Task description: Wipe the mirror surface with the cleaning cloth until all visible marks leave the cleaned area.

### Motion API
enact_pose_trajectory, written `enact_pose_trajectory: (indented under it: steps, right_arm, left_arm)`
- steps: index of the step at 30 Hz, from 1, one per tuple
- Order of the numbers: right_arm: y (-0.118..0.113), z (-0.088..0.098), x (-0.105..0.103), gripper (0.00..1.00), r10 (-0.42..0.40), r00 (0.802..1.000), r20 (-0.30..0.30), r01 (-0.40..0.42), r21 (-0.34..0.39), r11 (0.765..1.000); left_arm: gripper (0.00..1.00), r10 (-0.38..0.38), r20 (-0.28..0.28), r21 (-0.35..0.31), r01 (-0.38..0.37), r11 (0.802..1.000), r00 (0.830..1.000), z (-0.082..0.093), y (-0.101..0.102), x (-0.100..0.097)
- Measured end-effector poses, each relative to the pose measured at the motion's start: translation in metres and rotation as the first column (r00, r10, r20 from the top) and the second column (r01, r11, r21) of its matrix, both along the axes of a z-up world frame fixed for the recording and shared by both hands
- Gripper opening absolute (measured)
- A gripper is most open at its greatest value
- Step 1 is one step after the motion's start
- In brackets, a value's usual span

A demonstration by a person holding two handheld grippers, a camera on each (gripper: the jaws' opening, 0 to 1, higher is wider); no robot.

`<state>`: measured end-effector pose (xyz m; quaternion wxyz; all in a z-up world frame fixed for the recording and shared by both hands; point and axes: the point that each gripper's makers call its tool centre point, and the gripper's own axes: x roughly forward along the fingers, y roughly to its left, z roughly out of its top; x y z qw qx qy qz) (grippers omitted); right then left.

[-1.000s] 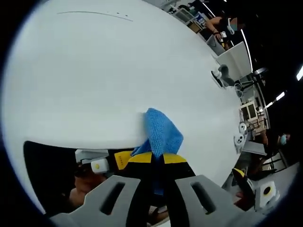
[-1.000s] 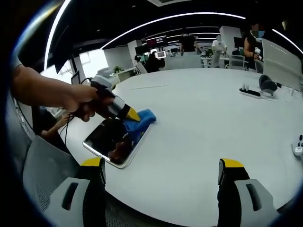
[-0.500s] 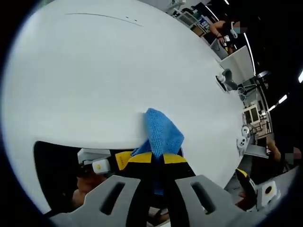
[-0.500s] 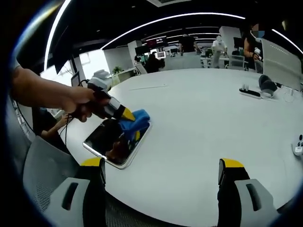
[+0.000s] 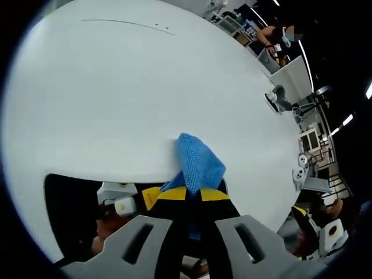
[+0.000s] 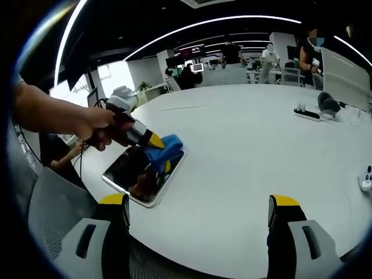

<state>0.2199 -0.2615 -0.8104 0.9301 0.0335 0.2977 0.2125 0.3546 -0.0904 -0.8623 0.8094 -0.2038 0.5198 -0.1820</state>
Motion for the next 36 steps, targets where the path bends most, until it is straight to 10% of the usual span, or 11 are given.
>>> enact_pose_trajectory:
  steps: [36]
  right_arm:
    - [0.002,0.002,-0.001,0.99,0.009,1.000,0.013,-0.009,0.000,1.000]
  left_arm:
    - [0.03,-0.073,-0.015,-0.002,0.073,0.997,0.997,0.000,0.006,-0.073]
